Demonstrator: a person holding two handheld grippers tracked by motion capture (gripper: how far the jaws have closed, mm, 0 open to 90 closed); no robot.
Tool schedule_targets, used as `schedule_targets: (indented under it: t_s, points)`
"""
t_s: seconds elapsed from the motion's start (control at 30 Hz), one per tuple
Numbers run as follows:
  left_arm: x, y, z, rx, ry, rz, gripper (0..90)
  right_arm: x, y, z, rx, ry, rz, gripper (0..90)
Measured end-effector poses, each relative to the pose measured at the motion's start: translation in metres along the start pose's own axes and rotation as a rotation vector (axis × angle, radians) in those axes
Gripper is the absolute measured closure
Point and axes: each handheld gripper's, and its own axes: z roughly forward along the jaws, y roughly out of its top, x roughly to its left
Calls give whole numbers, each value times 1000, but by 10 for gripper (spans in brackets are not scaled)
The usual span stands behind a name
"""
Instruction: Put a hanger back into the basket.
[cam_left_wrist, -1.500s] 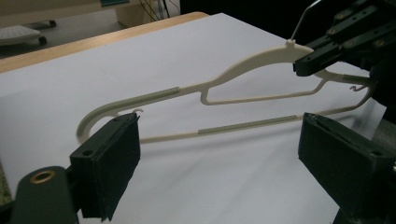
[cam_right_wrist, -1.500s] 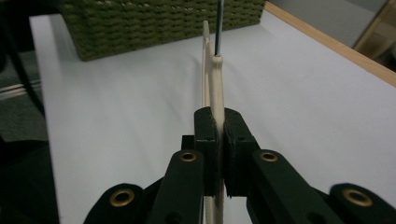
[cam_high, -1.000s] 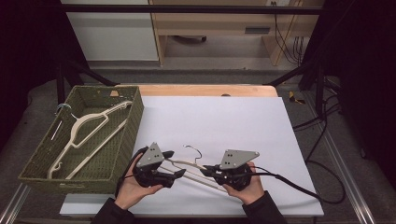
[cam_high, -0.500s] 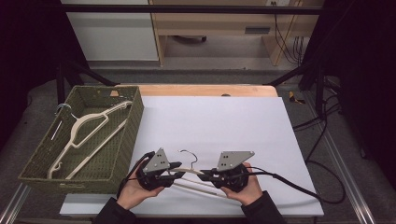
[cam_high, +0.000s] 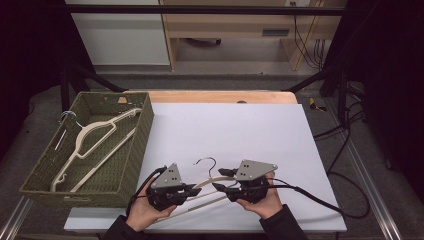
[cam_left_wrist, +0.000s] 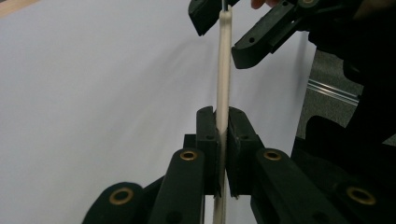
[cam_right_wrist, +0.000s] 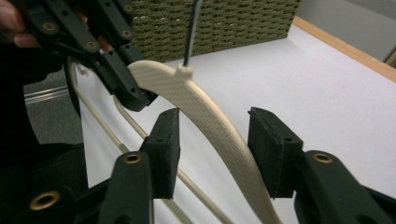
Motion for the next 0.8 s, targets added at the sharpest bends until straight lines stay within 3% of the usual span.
schedule_targets:
  t_s: [0.1,0.3,0.53,0.8]
  points:
    - [-3,1,-2,-11,22,-1,862,-2,1,-4,-28,-10,18,439]
    - [1,2,-12,-36,85,-26,864,-8,-1,-19,-77,-46,41,340]
    - [7,6,-36,-90,153,-70,864,-26,-13,-41,-119,-151,125,201]
    - [13,21,-73,-157,187,-72,864,-42,-25,-59,-121,-249,207,92]
